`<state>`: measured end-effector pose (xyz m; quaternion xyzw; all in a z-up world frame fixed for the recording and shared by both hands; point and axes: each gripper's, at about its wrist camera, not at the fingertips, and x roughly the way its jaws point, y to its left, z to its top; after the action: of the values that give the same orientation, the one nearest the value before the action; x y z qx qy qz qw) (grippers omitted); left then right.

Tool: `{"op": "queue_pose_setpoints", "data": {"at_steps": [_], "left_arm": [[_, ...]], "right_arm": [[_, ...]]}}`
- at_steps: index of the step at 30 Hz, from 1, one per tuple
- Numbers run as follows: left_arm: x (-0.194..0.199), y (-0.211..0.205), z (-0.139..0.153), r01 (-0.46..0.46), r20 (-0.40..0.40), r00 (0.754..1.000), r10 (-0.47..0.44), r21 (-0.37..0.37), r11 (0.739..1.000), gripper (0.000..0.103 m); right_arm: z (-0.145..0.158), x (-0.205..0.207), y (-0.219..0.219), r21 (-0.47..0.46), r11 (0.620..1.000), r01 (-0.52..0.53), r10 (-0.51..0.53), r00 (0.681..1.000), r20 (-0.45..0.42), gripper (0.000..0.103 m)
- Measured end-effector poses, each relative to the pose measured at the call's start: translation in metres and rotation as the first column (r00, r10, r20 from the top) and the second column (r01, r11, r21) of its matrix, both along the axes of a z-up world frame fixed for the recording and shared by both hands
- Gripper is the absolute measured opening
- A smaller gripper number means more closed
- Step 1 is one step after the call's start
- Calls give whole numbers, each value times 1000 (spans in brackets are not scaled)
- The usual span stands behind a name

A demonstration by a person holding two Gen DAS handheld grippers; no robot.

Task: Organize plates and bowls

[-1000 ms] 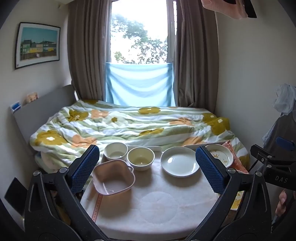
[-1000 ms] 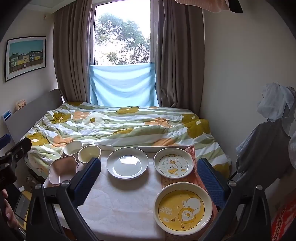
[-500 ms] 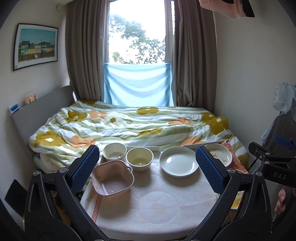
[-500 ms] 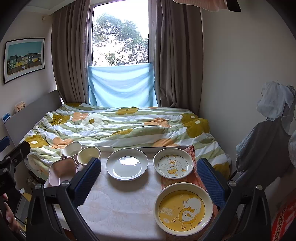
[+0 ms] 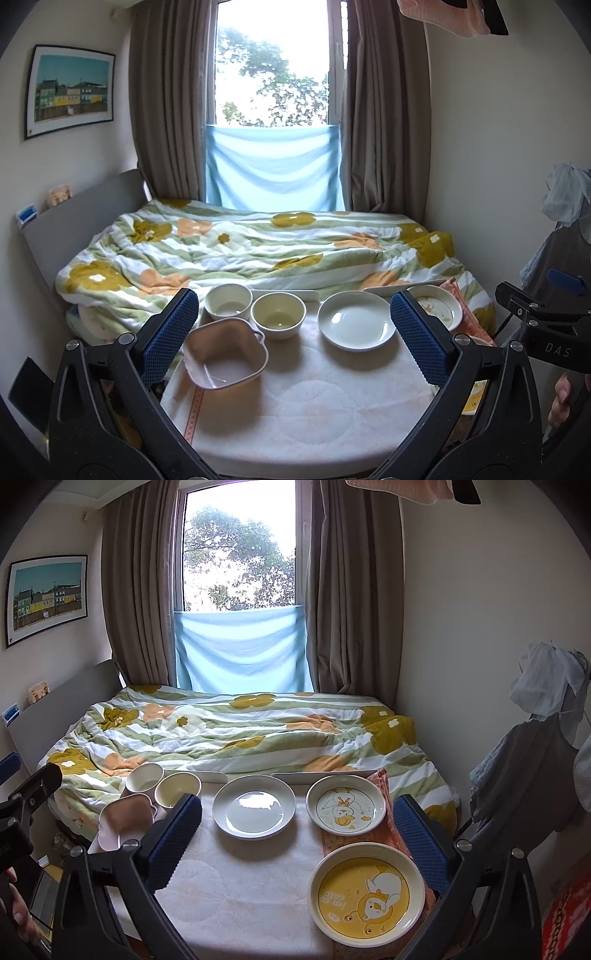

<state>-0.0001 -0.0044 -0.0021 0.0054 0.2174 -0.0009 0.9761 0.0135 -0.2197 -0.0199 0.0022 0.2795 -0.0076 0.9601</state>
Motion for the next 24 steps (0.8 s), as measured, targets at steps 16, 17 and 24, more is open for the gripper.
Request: {"op": "queue_pose_setpoints", "data": {"at_steps": [16, 17, 24], "left_arm": [[-1, 9, 0, -6, -6, 1000, 6, -3, 1000, 103], [-1, 9, 0, -5, -5, 1000, 5, -4, 1000, 103], [-2, 13, -1, -13, 1, 1000, 13, -8, 1000, 103]], "right_arm": [[5, -1, 5, -6, 1000, 0, 0, 1000, 5, 103], [5, -1, 6, -6, 1000, 0, 0, 1000, 5, 103], [6, -2, 9, -16, 1000, -1, 1, 1000, 11, 103]]}}
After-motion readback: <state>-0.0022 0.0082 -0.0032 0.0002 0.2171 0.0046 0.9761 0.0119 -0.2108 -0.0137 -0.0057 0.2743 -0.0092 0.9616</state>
